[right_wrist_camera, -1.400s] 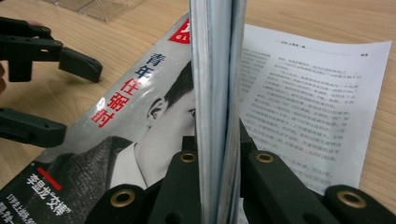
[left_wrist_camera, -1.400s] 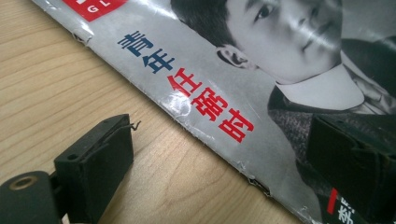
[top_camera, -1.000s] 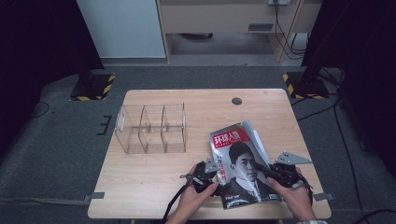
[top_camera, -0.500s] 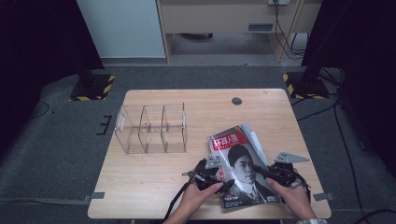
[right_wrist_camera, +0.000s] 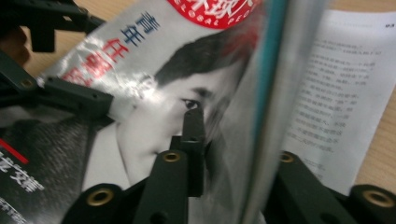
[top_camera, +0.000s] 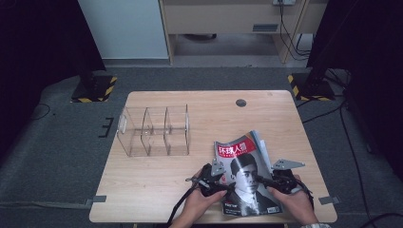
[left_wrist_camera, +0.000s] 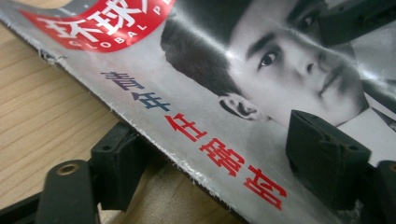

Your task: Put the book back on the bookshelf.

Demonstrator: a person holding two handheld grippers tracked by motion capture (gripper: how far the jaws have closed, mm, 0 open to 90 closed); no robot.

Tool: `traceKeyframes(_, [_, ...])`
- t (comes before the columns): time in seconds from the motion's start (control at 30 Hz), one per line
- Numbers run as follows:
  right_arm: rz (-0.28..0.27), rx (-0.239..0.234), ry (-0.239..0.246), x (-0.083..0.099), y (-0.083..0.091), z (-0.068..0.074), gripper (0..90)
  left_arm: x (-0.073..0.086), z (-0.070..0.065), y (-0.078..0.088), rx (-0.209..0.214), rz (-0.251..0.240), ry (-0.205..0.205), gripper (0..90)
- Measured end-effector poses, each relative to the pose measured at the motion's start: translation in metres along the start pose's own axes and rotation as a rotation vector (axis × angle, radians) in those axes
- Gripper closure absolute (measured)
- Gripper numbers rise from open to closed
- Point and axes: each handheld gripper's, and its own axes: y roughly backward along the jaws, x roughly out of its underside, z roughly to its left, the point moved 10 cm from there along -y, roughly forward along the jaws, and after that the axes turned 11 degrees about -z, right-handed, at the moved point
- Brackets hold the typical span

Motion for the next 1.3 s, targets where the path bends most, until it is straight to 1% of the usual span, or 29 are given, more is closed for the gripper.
traceKeyframes(0.03, [0.010,0.007,-0.006,0.001,0.000,-0.001,68.0,0.000,0.000,0.000,-0.002,-0.001,0.001,24.2])
traceKeyframes(0.07, [0.010,0.007,-0.006,0.001,0.000,-0.001,68.0,0.000,0.000,0.000,-0.002,-0.001,0.001,24.9])
traceKeyframes(0.1, [0.036,0.031,-0.010,0.006,-0.002,-0.004,59.8,0.000,0.001,0.000,-0.004,-0.001,0.000,25.1])
traceKeyframes(0.13, [0.043,0.037,-0.015,0.006,-0.001,-0.005,56.3,0.000,0.001,0.000,-0.006,-0.001,-0.001,25.4])
traceKeyframes(0.2, [0.037,0.066,-0.014,0.005,-0.001,-0.008,48.7,0.000,0.001,0.000,-0.011,0.000,-0.008,26.1])
traceKeyframes(0.3, [0.022,0.132,0.004,0.003,0.000,-0.017,35.4,0.000,0.001,0.000,-0.011,0.000,-0.008,26.5])
traceKeyframes(0.33, [0.019,0.150,0.004,0.003,0.001,-0.019,33.5,0.000,0.001,0.000,-0.010,-0.001,-0.007,26.6])
traceKeyframes(0.37, [0.011,0.182,-0.005,0.002,0.003,-0.024,30.6,0.000,0.001,0.001,-0.009,-0.001,-0.007,26.8])
traceKeyframes(0.4, [0.006,0.197,-0.003,0.001,0.004,-0.028,28.9,0.000,0.001,0.001,-0.008,-0.002,-0.006,26.8])
traceKeyframes(0.43, [0.001,0.219,-0.012,0.001,0.006,-0.033,27.3,0.000,0.001,0.001,-0.007,-0.001,-0.008,26.9])
traceKeyframes(0.47, [-0.015,0.238,-0.012,0.000,0.007,-0.037,26.2,0.001,0.001,0.001,-0.009,0.000,-0.010,26.9])
traceKeyframes(0.5, [-0.031,0.254,-0.023,-0.002,0.008,-0.041,24.3,0.001,0.001,0.002,-0.011,0.001,-0.012,26.9])
traceKeyframes(0.53, [-0.037,0.262,-0.026,-0.003,0.009,-0.044,24.2,0.001,0.001,0.002,-0.014,0.002,-0.013,26.8])
traceKeyframes(0.6, [-0.040,0.265,-0.036,-0.003,0.008,-0.045,24.7,0.001,0.001,0.002,-0.014,0.002,-0.013,26.8])
traceKeyframes(0.63, [-0.027,0.260,-0.036,-0.001,0.004,-0.043,25.3,0.001,0.001,0.002,-0.010,0.000,-0.010,26.8])
traceKeyframes(0.7, [-0.007,0.254,-0.023,0.001,0.000,-0.042,25.4,0.001,0.001,0.002,-0.002,0.000,-0.007,26.2])
traceKeyframes(0.73, [0.003,0.250,-0.012,0.003,-0.003,-0.041,26.1,0.001,0.001,0.002,0.010,-0.001,-0.002,25.2])
traceKeyframes(0.8, [0.025,0.255,-0.009,0.006,-0.007,-0.040,25.5,0.001,0.000,0.002,0.021,-0.001,0.001,22.1])
traceKeyframes(0.87, [0.018,0.249,-0.005,0.005,-0.007,-0.041,26.0,0.002,0.000,0.001,0.016,0.010,-0.030,21.1])
traceKeyframes(0.9, [0.013,0.246,-0.012,0.005,-0.008,-0.041,26.1,0.002,0.000,0.001,0.017,0.015,-0.038,20.5])
traceKeyframes(0.93, [0.006,0.244,-0.002,0.005,-0.008,-0.041,26.1,0.002,-0.001,0.000,0.024,0.018,-0.040,18.9])
traceKeyframes(1.07, [0.005,0.246,0.004,0.006,-0.008,-0.041,26.0,0.000,0.000,-0.003,0.039,0.021,-0.026,12.8])
traceKeyframes(1.1, [0.004,0.244,0.004,0.006,-0.008,-0.041,26.0,-0.001,0.001,-0.004,0.028,0.020,-0.018,11.9])
traceKeyframes(1.13, [0.001,0.244,0.006,0.006,-0.008,-0.041,26.0,-0.001,0.001,-0.004,0.028,0.020,-0.018,12.0])
traceKeyframes(1.17, [0.000,0.242,0.006,0.006,-0.008,-0.041,26.0,-0.001,0.001,-0.007,0.019,0.025,-0.027,11.6])
traceKeyframes(1.23, [-0.002,0.243,0.008,0.006,-0.009,-0.041,26.1,-0.003,0.001,-0.009,0.016,0.026,-0.019,10.3])
traceKeyframes(1.27, [-0.002,0.241,0.010,0.006,-0.009,-0.041,26.1,-0.003,0.001,-0.009,0.026,0.025,-0.012,9.6])
traceKeyframes(1.3, [-0.003,0.240,0.012,0.006,-0.009,-0.041,26.1,-0.003,0.000,-0.010,0.045,0.027,-0.008,7.3])
